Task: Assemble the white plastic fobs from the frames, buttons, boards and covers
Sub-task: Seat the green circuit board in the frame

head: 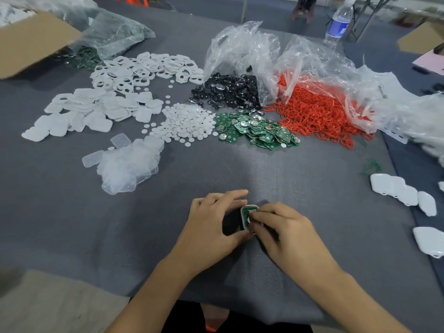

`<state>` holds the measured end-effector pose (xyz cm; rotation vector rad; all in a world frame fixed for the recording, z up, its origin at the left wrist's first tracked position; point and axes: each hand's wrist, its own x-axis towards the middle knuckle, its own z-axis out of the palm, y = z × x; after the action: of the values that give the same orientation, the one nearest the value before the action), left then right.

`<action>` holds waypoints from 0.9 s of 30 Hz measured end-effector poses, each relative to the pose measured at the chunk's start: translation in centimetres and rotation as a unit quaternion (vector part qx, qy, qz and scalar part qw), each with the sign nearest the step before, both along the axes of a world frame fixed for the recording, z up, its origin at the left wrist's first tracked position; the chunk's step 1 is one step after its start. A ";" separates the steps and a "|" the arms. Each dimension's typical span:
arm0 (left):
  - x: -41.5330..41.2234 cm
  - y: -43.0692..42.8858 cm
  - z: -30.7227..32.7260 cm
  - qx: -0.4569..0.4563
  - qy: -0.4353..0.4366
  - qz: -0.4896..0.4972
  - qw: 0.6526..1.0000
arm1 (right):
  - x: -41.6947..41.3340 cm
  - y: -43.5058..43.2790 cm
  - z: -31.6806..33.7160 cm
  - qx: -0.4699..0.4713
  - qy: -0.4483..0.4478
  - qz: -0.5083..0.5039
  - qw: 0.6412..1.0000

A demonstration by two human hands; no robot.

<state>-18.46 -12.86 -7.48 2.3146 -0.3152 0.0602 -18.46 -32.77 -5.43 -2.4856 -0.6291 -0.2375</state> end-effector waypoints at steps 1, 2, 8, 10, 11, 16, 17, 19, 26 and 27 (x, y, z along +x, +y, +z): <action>0.0 0.0 0.1 -0.001 -0.001 -0.001 1.000 | 0.0 0.0 0.1 0.004 0.003 0.000 1.000; 0.0 0.0 0.1 -0.001 -0.002 -0.001 1.000 | 0.1 -0.1 0.1 0.006 0.006 -0.001 1.000; 0.0 -0.1 0.3 -0.011 -0.002 -0.004 1.000 | -0.1 0.0 0.7 0.011 0.023 -0.009 1.000; 0.0 -0.1 0.2 -0.009 -0.001 -0.006 1.000 | -0.3 0.0 1.0 0.020 0.023 -0.018 0.999; 0.0 -0.1 0.2 -0.011 -0.001 -0.005 1.000 | -0.4 0.0 1.2 0.027 0.019 -0.022 0.999; -0.5 -0.1 0.2 -0.176 0.021 0.044 0.983 | 0.0 1.7 2.0 0.073 -0.009 -0.042 0.996; -0.4 0.1 0.4 -0.220 0.009 0.067 0.973 | 0.4 2.7 2.1 0.092 -0.018 -0.043 0.995; -0.1 0.9 0.9 -0.276 -0.025 0.117 0.954 | 1.6 5.3 2.4 0.135 -0.009 -0.033 0.990; 3.0 8.6 2.7 -0.311 -0.080 0.302 0.897 | 6.7 18.2 3.6 0.168 0.084 -0.005 0.982; 3.7 10.1 3.0 -0.296 -0.087 0.328 0.893 | 7.5 20.1 3.8 0.155 0.105 0.008 0.982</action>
<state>-14.73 -2.72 -4.49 1.7064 0.3724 0.6155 -10.95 -12.62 -1.63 -2.1680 -0.4842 -0.0593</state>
